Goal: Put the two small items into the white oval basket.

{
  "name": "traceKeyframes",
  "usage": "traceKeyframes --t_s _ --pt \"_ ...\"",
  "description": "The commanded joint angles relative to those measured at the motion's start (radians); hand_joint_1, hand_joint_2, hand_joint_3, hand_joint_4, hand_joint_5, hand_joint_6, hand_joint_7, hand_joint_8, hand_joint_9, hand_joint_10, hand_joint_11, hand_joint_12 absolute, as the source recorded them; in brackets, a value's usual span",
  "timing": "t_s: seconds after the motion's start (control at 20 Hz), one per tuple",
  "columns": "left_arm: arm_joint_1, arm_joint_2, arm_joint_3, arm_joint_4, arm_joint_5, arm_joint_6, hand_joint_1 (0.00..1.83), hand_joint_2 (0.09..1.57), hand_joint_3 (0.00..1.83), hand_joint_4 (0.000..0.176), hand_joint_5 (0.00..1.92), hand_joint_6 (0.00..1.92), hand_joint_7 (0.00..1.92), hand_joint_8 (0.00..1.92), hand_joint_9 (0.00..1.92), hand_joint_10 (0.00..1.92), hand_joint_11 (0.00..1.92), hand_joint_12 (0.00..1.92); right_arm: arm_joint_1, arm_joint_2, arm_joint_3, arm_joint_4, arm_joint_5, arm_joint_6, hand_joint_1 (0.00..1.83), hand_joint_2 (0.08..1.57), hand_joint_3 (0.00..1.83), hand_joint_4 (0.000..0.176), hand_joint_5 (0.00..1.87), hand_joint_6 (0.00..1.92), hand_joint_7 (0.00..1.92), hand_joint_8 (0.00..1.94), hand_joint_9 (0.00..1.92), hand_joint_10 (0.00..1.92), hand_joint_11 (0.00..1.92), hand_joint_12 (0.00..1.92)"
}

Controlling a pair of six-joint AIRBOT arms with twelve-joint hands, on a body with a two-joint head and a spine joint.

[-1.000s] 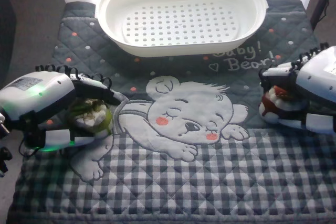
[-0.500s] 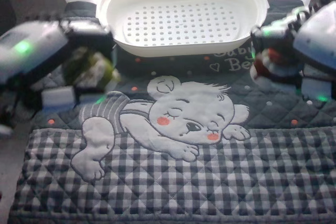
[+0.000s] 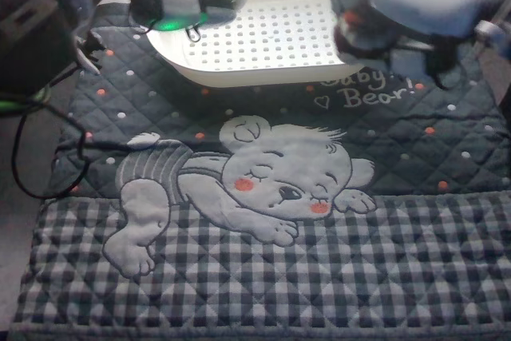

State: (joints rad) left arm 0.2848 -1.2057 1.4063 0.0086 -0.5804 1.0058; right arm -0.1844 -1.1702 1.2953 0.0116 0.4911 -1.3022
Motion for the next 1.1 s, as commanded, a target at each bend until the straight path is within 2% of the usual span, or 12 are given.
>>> traceKeyframes --t_s 0.0,0.3,0.4,0.45,0.5,0.55,0.6,0.65,0.75,0.85,1.0,1.05 --pt "-0.025 -0.006 0.023 -0.021 -0.054 0.009 1.30 1.29 0.00 0.000 0.58 1.46 0.62 1.48 0.71 1.67 0.60 1.91 0.019 -0.007 0.014 0.000 0.058 -0.027 1.33 1.24 0.01 0.000 0.61 1.45 0.75 1.36 0.79 1.48 0.70 1.69" --pt "-0.095 -0.141 0.208 -0.079 0.088 0.042 1.31 1.27 0.00 0.000 0.59 1.44 0.69 1.49 0.69 1.60 0.41 1.78 0.085 -0.145 0.194 0.060 -0.044 -0.042 1.33 1.25 0.01 0.000 0.59 1.35 0.70 1.48 0.78 1.60 0.76 1.80" --pt "-0.094 -0.158 0.223 -0.098 0.112 0.067 1.29 1.30 0.00 0.000 0.50 1.58 0.62 1.52 0.65 1.63 0.28 1.78 0.095 -0.153 0.196 0.142 -0.059 -0.163 1.30 1.31 0.01 0.000 0.44 1.53 0.63 1.58 0.70 1.69 0.67 1.89" --pt "-0.094 -0.164 0.230 -0.110 0.119 0.079 1.25 1.24 0.00 0.000 0.32 1.15 0.42 1.11 0.47 1.35 0.26 1.79 0.098 -0.153 0.194 0.157 -0.059 -0.189 1.01 1.27 0.00 0.000 0.18 1.02 0.32 1.01 0.29 1.29 0.16 1.84" --pt "-0.091 -0.170 0.239 -0.121 0.123 0.080 1.18 1.22 0.00 0.000 0.25 0.91 0.36 0.84 0.42 1.22 0.28 1.78 0.098 -0.153 0.195 0.161 -0.060 -0.189 0.87 1.25 0.00 0.010 0.10 0.62 0.21 0.49 0.09 0.86 0.03 1.55" --pt "-0.087 -0.175 0.244 -0.126 0.128 0.080 1.06 1.20 0.00 0.017 0.17 0.62 0.27 0.51 0.24 1.03 0.17 1.76 0.098 -0.153 0.196 0.161 -0.064 -0.189 0.70 1.21 0.00 0.068 0.02 0.17 0.04 0.13 0.02 0.32 0.01 0.91" --pt "-0.081 -0.181 0.251 -0.132 0.133 0.080 0.89 1.14 0.00 0.088 0.08 0.19 0.16 0.10 0.08 0.65 0.01 1.68 0.098 -0.153 0.199 0.162 -0.064 -0.189 0.60 1.13 0.00 0.074 0.00 0.01 0.00 0.00 0.00 0.02 0.00 0.58" --pt "-0.080 -0.183 0.251 -0.134 0.135 0.080 0.89 1.14 0.00 0.088 0.08 0.19 0.16 0.10 0.08 0.65 0.01 1.68 0.098 -0.153 0.199 0.162 -0.064 -0.189 0.60 1.13 0.00 0.074 0.00 0.01 0.00 0.00 0.00 0.02 0.00 0.58" --pt "-0.078 -0.184 0.250 -0.136 0.143 0.080 0.78 1.10 0.00 0.151 0.01 0.01 0.02 0.00 0.02 0.29 0.00 1.49 0.098 -0.153 0.199 0.167 -0.067 -0.189 0.50 1.08 0.00 0.061 0.00 0.00 0.00 0.00 0.00 0.00 0.00 0.54" --pt "-0.076 -0.184 0.252 -0.138 0.149 0.082 0.72 1.03 0.00 0.163 0.00 0.00 0.00 0.00 0.00 0.03 0.00 1.18 0.098 -0.153 0.199 0.167 -0.070 -0.189 0.40 1.05 0.00 0.056 0.00 0.00 0.00 0.00 0.00 0.00 0.00 0.44" --pt "-0.074 -0.182 0.253 -0.152 0.153 0.089 0.65 0.94 0.00 0.176 0.00 0.00 0.00 0.00 0.00 0.00 0.00 0.91 0.098 -0.153 0.198 0.174 -0.072 -0.189 0.39 0.99 0.00 0.100 0.00 0.00 0.00 0.00 0.00 0.00 0.00 0.29" --pt "-0.073 -0.175 0.248 -0.153 0.150 0.089 0.65 0.93 0.00 0.176 0.00 0.00 0.00 0.00 0.00 0.00 0.00 0.83 0.098 -0.152 0.195 0.174 -0.076 -0.191 0.38 0.98 0.00 0.116 0.00 0.00 0.00 0.00 0.00 0.00 0.00 0.08"
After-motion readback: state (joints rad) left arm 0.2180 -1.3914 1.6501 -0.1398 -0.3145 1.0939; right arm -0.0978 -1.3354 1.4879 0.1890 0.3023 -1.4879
